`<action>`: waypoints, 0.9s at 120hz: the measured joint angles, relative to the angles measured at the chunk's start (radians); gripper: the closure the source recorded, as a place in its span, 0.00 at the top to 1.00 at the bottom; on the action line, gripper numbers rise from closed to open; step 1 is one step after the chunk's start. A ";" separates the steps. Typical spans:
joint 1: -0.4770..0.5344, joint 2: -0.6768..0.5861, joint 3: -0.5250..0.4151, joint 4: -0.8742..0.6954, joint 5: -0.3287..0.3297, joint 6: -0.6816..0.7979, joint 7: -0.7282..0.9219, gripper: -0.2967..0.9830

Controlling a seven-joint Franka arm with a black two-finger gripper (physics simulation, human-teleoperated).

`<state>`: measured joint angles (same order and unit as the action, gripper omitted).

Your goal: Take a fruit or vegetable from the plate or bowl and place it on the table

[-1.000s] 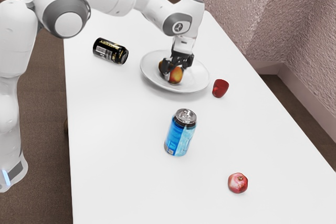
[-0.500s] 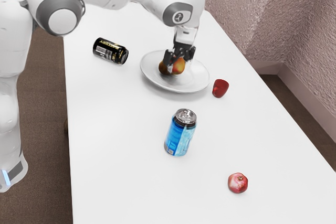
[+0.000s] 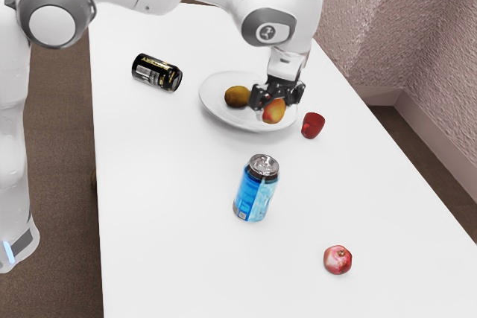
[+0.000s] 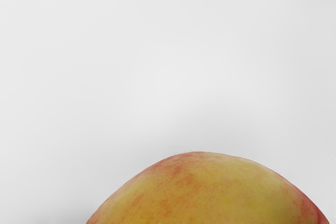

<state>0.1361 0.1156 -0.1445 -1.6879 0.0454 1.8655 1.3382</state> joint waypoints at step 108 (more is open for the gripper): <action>-0.038 0.066 -0.048 -0.005 0.021 0.064 -0.168 0.75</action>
<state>0.0981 0.1816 -0.1921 -1.6928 0.0663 1.9293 1.1702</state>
